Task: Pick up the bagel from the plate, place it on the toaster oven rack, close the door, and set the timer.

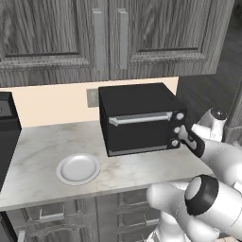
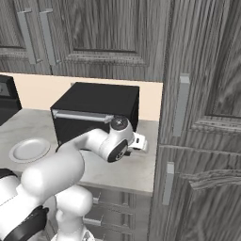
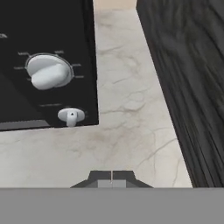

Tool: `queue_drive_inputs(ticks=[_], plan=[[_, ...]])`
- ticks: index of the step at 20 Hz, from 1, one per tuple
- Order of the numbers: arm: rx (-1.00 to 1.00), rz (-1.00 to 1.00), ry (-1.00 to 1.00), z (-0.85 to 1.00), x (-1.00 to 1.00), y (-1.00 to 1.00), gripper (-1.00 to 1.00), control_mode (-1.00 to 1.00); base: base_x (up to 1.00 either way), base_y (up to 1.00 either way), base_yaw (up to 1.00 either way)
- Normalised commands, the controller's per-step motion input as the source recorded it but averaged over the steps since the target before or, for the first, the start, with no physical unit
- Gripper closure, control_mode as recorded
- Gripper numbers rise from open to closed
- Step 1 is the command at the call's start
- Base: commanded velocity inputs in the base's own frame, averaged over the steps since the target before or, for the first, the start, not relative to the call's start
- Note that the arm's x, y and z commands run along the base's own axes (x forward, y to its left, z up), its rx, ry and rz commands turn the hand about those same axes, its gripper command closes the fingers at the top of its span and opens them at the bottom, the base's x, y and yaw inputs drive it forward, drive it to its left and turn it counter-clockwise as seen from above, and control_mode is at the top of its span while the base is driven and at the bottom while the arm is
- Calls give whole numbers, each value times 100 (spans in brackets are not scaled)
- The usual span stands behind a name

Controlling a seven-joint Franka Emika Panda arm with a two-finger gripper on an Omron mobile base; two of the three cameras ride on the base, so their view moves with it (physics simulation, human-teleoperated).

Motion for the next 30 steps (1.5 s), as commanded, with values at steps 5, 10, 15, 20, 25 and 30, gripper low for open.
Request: queue_drive_inputs(ticks=[5,10,15,20,25,30], plan=[[0,0,0,-1,-14,38,100,-100,0,0,0],[1,0,0,-4,-1,42,100,-100,0,0,0],[1,0,0,-14,28,27,100,-100,0,0,0],[1,0,0,-17,43,2,100,-100,0,0,0],[3,0,0,-17,39,0,100,-100,0,0,0],[2,0,0,-3,21,0,100,-100,0,0,0]])
